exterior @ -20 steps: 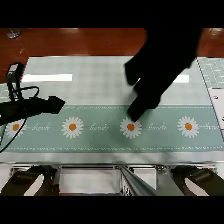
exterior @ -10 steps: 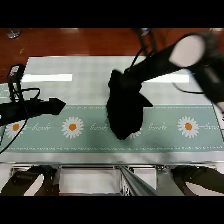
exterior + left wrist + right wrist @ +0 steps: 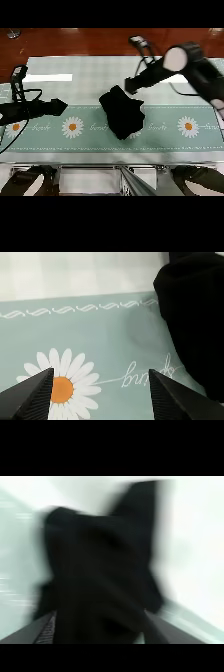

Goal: Fold the shirts.

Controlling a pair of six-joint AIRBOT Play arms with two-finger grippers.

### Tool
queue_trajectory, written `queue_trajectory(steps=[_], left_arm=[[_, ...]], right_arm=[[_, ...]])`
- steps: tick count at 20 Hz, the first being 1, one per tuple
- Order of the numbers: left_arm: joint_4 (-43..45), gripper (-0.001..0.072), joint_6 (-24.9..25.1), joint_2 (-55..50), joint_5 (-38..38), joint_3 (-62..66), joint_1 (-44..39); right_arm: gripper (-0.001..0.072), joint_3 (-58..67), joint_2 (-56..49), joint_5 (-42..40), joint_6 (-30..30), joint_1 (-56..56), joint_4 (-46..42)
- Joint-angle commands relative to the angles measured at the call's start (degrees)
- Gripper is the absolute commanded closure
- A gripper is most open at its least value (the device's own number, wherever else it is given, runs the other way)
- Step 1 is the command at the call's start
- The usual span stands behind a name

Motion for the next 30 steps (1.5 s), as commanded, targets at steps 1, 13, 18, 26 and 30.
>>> queue_trajectory(steps=[1,13,18,26,30], left_arm=[[-0.3,0.0006,0.0,-2.1,-2.4,-0.1,0.0],[-32.8,0.0006,16.7,-25.7,4.7,-5.6,-1.4],[-40.8,0.0006,21.3,-29.7,13.5,-5.6,-6.4],[-45.1,0.0006,24.4,-39.9,21.7,3.6,-18.4],[-45.1,0.0007,24.4,-46.6,18.4,11.1,-19.4]], right_arm=[[0.0095,-9.0,12.5,1.4,3.9,-13.5,-8.6],[0.0096,-58.0,32.8,-23.5,6.6,-21.4,20.1],[0.0096,-58.0,32.8,-24.4,6.9,-20.3,20.3],[0.0096,-58.0,30.2,-24.1,6.3,-20.3,22.0],[0.0096,-58.0,29.0,-23.6,5.5,-20.3,23.0]])
